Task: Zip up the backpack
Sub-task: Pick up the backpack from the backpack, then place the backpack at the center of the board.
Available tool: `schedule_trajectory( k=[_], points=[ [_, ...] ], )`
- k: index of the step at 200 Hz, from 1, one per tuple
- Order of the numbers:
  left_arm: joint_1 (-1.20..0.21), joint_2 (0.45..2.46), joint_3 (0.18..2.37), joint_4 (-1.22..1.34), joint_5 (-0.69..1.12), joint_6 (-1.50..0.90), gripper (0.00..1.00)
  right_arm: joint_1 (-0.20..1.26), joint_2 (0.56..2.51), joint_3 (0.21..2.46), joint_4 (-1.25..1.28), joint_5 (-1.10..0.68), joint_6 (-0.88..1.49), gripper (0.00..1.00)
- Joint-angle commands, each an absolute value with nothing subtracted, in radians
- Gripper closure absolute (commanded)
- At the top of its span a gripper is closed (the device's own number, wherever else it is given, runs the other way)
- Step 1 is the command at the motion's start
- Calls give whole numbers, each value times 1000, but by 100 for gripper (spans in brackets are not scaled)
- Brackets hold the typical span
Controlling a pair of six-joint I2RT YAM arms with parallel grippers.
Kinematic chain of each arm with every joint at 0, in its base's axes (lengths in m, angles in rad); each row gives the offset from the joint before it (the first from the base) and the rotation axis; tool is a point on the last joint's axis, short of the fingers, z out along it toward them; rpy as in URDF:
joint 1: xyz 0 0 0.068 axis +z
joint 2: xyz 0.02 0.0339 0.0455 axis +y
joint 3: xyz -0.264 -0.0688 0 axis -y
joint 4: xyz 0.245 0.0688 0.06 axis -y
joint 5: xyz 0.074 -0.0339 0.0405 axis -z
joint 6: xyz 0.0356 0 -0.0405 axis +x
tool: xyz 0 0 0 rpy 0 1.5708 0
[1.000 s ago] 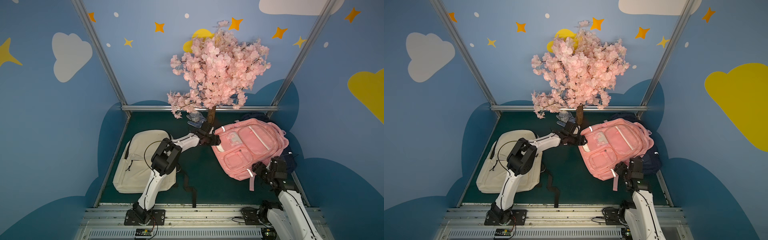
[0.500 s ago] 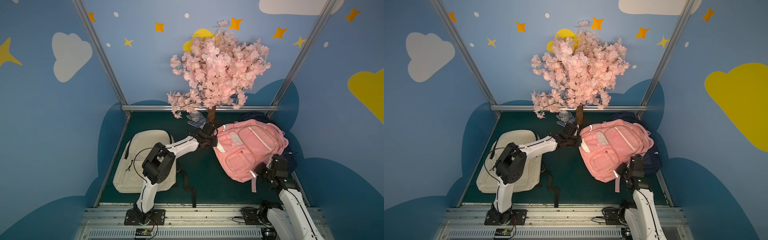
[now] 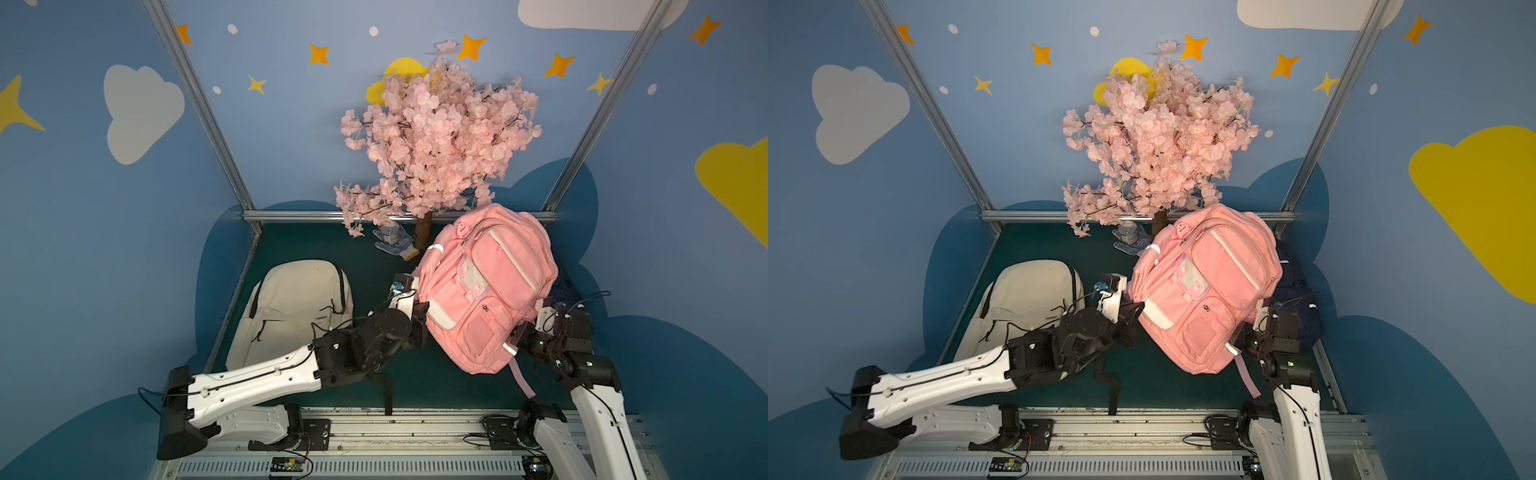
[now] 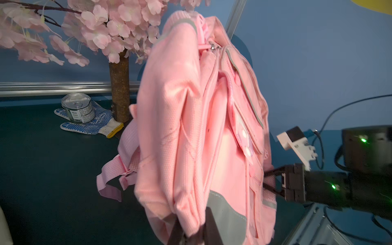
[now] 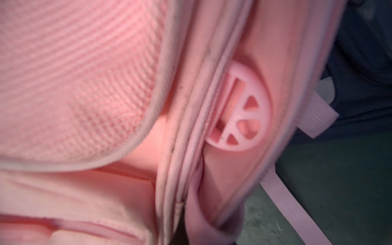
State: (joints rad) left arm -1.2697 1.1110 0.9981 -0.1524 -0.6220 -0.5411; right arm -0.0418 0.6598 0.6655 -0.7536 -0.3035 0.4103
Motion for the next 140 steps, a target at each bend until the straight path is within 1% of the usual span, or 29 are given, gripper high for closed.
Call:
schedule_trajectory(
  k=[1, 21, 31, 59, 74, 85, 102, 125, 140],
  points=[
    [-1385, 1021, 873, -236, -651, -676, 97, 12, 667, 740, -658, -424, 355, 100],
    [-1474, 961, 769, -337, -700, -890, 97, 101, 696, 743, -683, -408, 341, 100],
    [-1501, 949, 733, -401, -703, -1002, 97, 168, 718, 736, -681, -394, 350, 100],
    [-1542, 937, 673, -610, -680, -1288, 97, 359, 817, 693, -645, -301, 399, 100],
    [-1547, 940, 645, -758, -661, -1459, 97, 436, 878, 644, -590, -264, 435, 100],
    [-1545, 933, 606, -820, -651, -1567, 97, 476, 920, 616, -542, -236, 454, 100],
    [-1520, 900, 504, -753, -618, -1611, 93, 509, 983, 600, -490, -187, 468, 100],
    [-1361, 867, 351, -487, -466, -1502, 92, 509, 1064, 615, -431, -124, 463, 100],
    [-1305, 873, 288, -358, -423, -1462, 93, 501, 1129, 647, -373, -96, 435, 100]
  ],
)
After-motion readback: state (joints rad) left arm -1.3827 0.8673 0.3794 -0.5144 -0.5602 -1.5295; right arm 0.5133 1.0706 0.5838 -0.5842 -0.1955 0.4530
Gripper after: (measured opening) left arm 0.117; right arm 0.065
